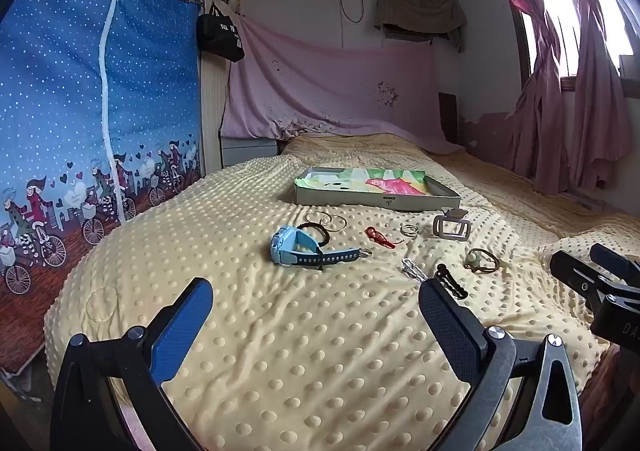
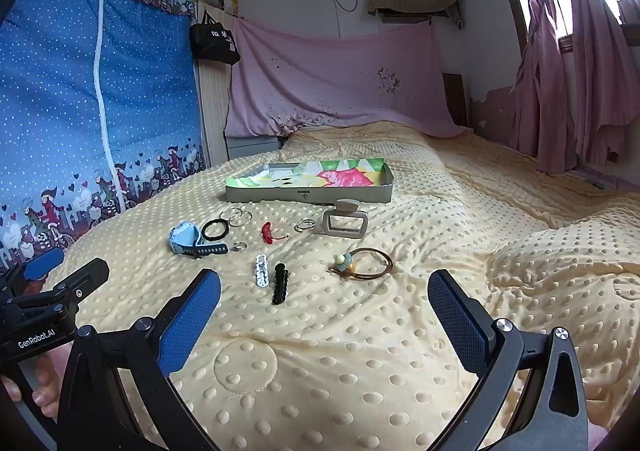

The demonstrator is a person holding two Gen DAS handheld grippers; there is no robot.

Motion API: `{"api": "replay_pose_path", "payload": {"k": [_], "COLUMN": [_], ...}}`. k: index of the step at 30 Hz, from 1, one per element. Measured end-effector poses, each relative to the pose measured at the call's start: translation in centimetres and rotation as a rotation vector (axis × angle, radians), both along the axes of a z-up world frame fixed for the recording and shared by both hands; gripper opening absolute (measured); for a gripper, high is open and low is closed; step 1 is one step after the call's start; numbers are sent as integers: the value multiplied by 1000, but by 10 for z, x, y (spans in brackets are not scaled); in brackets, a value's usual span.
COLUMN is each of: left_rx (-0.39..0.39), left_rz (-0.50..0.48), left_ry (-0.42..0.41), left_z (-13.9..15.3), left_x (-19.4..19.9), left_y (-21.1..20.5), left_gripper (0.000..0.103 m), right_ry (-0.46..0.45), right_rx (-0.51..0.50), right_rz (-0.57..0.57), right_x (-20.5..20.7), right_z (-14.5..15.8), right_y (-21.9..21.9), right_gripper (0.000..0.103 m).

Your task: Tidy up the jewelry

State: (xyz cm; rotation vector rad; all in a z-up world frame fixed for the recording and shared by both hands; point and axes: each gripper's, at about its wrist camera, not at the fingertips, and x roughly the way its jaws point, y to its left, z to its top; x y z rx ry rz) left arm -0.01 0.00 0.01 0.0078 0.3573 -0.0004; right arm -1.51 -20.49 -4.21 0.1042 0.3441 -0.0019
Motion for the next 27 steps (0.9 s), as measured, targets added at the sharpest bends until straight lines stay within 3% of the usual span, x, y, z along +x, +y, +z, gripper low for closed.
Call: {"api": "replay_pose_path", "payload": {"k": [27], "left_rx": [-15], "left_rz": [-10], "left_ry": [11], "left_z": [-1], "left_x": [1], "left_y": [0], "left_gripper": [103], "right_ry": [-1], "right_rx": [3], "right_rz": [0], "right_x": [1], "right_z": [-1], "right_y": [1], "right_gripper": [102]}}
